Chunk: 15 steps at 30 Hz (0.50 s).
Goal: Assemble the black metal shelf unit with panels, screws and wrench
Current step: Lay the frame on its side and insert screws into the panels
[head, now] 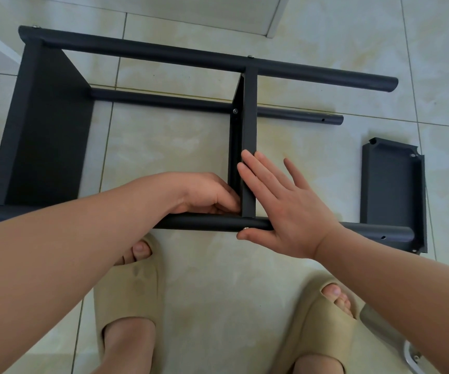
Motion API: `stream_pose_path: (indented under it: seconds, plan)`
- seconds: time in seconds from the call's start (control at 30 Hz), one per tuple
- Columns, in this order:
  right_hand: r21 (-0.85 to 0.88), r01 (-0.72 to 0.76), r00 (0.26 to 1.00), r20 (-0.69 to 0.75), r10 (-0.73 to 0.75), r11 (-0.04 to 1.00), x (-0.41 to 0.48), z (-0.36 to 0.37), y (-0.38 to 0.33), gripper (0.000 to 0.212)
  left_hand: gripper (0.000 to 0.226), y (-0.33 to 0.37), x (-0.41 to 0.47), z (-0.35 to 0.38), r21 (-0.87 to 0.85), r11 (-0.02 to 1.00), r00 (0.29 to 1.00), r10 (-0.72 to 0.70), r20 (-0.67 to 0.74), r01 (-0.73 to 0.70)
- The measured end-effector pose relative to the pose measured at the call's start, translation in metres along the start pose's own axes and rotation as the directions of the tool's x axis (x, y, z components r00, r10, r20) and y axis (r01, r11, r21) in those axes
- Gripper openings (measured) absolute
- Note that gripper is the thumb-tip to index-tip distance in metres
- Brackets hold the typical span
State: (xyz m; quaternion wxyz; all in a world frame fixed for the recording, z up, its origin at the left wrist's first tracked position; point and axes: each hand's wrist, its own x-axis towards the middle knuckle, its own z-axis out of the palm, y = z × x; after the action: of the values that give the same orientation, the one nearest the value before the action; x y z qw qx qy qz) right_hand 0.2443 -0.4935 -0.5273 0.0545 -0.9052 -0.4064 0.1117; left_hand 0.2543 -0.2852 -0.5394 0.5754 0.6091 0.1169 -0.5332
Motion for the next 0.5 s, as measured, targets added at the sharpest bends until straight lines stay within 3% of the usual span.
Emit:
stream_pose_path:
  seconds: [0.2, 0.5]
  plan:
    - [-0.002, 0.001, 1.0, -0.006, -0.001, 1.0, -0.0001, -0.0001, -0.0004, 0.1, 0.016, 0.0012, -0.0016, -0.0003, -0.051, 0.998, 0.999, -0.047, 0.026, 0.048]
    - [0.0, 0.003, 1.0, -0.017, -0.003, 1.0, -0.0003, -0.0001, -0.0005, 0.1, 0.013, 0.0015, -0.0026, 0.0006, 0.012, 1.0, 1.0, 0.0, 0.004, 0.0]
